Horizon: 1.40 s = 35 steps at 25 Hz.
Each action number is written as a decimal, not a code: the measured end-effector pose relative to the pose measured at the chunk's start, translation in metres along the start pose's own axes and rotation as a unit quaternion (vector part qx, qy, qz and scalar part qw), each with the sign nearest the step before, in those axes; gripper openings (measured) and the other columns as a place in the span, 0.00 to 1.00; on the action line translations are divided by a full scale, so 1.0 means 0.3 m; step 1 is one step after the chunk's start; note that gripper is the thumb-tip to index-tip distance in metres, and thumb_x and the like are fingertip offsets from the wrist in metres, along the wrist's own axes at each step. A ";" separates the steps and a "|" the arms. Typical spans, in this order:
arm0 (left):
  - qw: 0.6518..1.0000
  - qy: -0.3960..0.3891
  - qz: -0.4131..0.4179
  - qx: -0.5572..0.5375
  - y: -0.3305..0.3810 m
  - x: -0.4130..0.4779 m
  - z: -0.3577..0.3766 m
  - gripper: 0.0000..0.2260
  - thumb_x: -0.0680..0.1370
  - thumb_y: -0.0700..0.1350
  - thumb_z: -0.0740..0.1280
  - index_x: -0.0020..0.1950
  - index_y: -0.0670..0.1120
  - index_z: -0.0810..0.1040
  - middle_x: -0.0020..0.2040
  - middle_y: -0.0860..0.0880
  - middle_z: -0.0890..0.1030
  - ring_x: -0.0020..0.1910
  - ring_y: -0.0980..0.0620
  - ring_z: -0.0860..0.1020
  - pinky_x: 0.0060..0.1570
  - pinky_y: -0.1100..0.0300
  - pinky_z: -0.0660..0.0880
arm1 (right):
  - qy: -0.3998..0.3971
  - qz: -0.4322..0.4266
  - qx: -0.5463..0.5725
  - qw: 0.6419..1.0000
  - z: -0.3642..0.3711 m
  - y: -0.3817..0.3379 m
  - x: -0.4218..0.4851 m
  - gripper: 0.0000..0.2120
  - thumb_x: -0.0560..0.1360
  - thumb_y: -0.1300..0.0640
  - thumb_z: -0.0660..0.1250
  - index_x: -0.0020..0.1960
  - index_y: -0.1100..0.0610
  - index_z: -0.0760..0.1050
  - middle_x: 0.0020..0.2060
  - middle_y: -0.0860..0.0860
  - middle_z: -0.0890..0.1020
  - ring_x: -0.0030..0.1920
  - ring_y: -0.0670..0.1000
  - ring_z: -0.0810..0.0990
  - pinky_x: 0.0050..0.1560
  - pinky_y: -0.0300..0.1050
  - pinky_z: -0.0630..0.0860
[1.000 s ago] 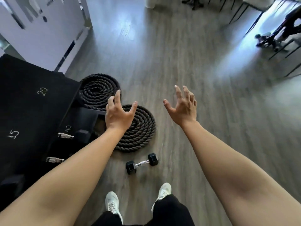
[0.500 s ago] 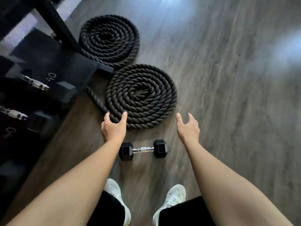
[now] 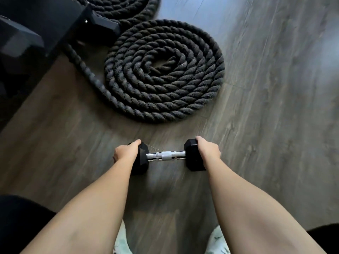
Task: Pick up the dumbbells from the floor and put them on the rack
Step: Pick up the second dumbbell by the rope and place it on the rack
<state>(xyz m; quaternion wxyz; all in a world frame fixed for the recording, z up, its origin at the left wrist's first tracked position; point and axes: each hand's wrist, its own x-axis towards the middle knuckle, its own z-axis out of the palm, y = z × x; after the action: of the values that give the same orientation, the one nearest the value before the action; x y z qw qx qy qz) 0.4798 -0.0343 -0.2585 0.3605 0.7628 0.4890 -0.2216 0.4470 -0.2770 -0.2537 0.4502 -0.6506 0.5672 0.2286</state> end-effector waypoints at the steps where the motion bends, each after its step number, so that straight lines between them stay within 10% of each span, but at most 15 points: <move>1: 0.998 -0.014 -0.043 -0.039 -0.003 -0.010 -0.008 0.37 0.63 0.61 0.76 0.63 0.40 0.75 0.63 0.42 0.76 0.59 0.36 0.74 0.56 0.39 0.73 | -0.017 -0.001 0.003 1.000 0.000 0.002 -0.009 0.34 0.69 0.37 0.66 0.64 0.61 0.77 0.62 0.59 0.80 0.61 0.62 0.78 0.63 0.54 0.75; 4: 0.985 -0.069 -0.112 -0.110 -0.008 -0.022 -0.024 0.38 0.58 0.60 0.79 0.61 0.43 0.71 0.63 0.42 0.72 0.52 0.34 0.73 0.40 0.34 0.72 | -0.030 -0.017 0.011 0.999 0.000 0.013 -0.010 0.33 0.68 0.36 0.65 0.63 0.59 0.78 0.62 0.58 0.80 0.61 0.61 0.78 0.64 0.55 0.75; 13: 0.979 -0.068 -0.044 -0.185 0.112 -0.138 -0.122 0.27 0.55 0.56 0.79 0.47 0.45 0.75 0.49 0.44 0.80 0.41 0.42 0.79 0.37 0.45 0.75 | 0.051 0.002 0.140 0.989 -0.093 -0.051 -0.181 0.20 0.68 0.43 0.70 0.50 0.59 0.76 0.51 0.58 0.79 0.48 0.59 0.77 0.46 0.47 0.72; 19: 0.966 -0.072 0.052 -0.243 0.626 -0.642 -0.771 0.33 0.55 0.56 0.80 0.53 0.43 0.74 0.51 0.44 0.81 0.45 0.42 0.81 0.47 0.42 0.78 | 0.043 -0.060 0.238 0.968 -0.448 -0.543 -0.905 0.17 0.68 0.44 0.71 0.37 0.55 0.70 0.48 0.56 0.77 0.45 0.58 0.76 0.39 0.46 0.73; 24: 0.950 -0.051 0.107 -0.288 1.023 -1.078 -1.447 0.38 0.53 0.57 0.79 0.58 0.42 0.77 0.55 0.43 0.80 0.46 0.42 0.80 0.47 0.44 0.80 | 0.039 -0.123 0.258 0.957 -0.701 -0.979 -1.644 0.27 0.68 0.42 0.71 0.56 0.61 0.78 0.58 0.59 0.81 0.55 0.60 0.80 0.57 0.55 0.80; 29: 0.931 -0.051 0.152 -0.329 1.307 -1.374 -2.061 0.32 0.55 0.58 0.79 0.51 0.42 0.79 0.48 0.45 0.81 0.41 0.45 0.79 0.44 0.49 0.80 | 0.043 -0.191 0.269 0.943 -0.806 -1.340 -2.252 0.18 0.67 0.42 0.70 0.34 0.58 0.73 0.48 0.58 0.82 0.49 0.60 0.81 0.54 0.54 0.81; 35: 0.919 -0.026 0.203 -0.336 1.484 -1.358 -2.469 0.25 0.59 0.57 0.80 0.47 0.43 0.78 0.46 0.45 0.80 0.38 0.47 0.77 0.32 0.56 0.73 | -0.030 -0.242 0.294 0.924 -0.629 -1.587 -2.510 0.24 0.69 0.44 0.70 0.54 0.62 0.80 0.52 0.59 0.83 0.50 0.61 0.82 0.55 0.58 0.81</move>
<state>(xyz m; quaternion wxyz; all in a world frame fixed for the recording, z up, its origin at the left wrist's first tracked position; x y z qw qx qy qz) 0.6999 0.1782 0.6465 0.6454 0.6737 0.3597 0.0138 0.6665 -0.0591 0.6028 0.6795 -0.5996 0.4204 -0.0452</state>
